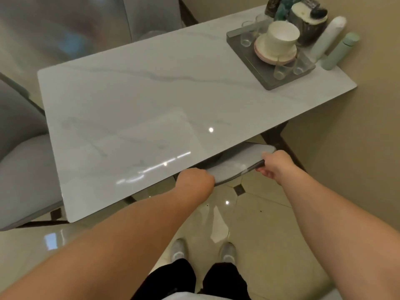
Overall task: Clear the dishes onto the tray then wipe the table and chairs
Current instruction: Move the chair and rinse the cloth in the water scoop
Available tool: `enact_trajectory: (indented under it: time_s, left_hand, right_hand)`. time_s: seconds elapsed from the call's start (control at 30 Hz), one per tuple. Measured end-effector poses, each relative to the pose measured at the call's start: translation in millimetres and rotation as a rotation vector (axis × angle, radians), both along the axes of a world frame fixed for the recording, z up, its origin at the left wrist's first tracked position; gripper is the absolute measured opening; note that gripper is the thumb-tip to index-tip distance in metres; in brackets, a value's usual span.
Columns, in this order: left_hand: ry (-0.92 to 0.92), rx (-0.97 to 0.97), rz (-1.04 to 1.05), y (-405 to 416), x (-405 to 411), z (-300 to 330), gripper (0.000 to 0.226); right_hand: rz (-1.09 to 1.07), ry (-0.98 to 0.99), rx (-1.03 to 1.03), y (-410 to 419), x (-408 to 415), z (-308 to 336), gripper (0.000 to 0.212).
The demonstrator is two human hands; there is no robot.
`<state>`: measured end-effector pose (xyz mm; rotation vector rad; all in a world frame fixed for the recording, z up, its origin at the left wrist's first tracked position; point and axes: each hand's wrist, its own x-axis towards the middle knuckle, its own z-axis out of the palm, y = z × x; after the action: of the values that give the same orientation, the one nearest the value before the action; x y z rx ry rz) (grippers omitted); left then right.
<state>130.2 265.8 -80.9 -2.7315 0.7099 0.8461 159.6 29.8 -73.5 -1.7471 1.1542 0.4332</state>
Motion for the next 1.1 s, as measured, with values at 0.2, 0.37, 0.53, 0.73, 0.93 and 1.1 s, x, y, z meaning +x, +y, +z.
enact_trajectory:
  time_s: [0.2,0.37,0.53,0.73,0.93,1.1]
  left_hand:
    - [-0.004,0.029,-0.016,-23.4,21.5,-0.9,0.009]
    - [0.0,0.089,0.021,-31.1,40.4,1.8,0.015]
    - [0.028,0.112,0.066,-29.1,43.7,7.2,0.021]
    - [0.033,0.064,0.161,-1.4,31.9,20.5,0.025]
    - [-0.005,0.015,0.232,75.3,30.1,63.7,0.031]
    - [-0.021,0.0,0.276,177.4,11.6,99.7,0.032]
  right_hand:
    - [-0.007,-0.037,0.021,-17.3,25.1,-3.7,0.027]
    - [0.055,-0.006,0.093,-23.5,46.6,6.1,0.022]
    - [0.178,0.071,0.105,-25.7,39.2,9.2,0.033]
    - [0.46,-0.086,-0.464,-23.6,34.5,28.0,0.056]
    - [0.657,-0.244,-0.33,50.9,53.1,62.3,0.047]
    - [0.781,-0.343,-0.304,172.2,48.3,92.2,0.035]
